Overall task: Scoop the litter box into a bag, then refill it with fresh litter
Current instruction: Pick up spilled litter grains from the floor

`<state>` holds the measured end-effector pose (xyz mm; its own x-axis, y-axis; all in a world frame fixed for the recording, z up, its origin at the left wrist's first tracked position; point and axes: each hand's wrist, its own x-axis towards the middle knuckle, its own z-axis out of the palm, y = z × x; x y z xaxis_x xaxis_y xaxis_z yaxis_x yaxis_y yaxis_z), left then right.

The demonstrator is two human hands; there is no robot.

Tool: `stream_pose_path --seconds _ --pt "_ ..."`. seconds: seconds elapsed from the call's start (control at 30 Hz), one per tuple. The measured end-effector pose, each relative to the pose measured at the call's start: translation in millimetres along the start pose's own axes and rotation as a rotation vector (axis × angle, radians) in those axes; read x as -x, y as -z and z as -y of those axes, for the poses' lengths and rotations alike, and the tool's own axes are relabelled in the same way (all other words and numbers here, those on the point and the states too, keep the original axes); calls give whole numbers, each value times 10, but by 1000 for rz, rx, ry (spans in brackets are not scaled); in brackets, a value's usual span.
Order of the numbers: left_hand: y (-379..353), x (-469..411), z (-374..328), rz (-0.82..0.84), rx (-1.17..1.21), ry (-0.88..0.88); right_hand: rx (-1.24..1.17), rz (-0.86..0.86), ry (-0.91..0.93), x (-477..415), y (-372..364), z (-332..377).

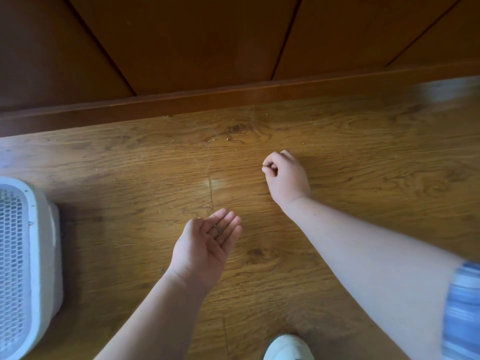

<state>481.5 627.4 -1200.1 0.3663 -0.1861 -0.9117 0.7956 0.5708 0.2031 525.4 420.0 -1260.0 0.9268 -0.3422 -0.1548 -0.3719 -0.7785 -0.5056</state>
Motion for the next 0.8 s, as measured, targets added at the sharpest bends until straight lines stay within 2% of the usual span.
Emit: stream_pose_path --seconds 0.2,0.37,0.43,0.8 --pt "-49 -74 85 23 3 15 83 27 27 -38 38 64" --pt "-54 -87 105 42 17 20 -33 -199 -300 -339 379 -353" --pt "-69 -82 106 44 32 20 -48 -233 -369 -391 461 -501" --pt "-162 -72 53 47 34 33 -15 -197 -409 -507 372 -419"
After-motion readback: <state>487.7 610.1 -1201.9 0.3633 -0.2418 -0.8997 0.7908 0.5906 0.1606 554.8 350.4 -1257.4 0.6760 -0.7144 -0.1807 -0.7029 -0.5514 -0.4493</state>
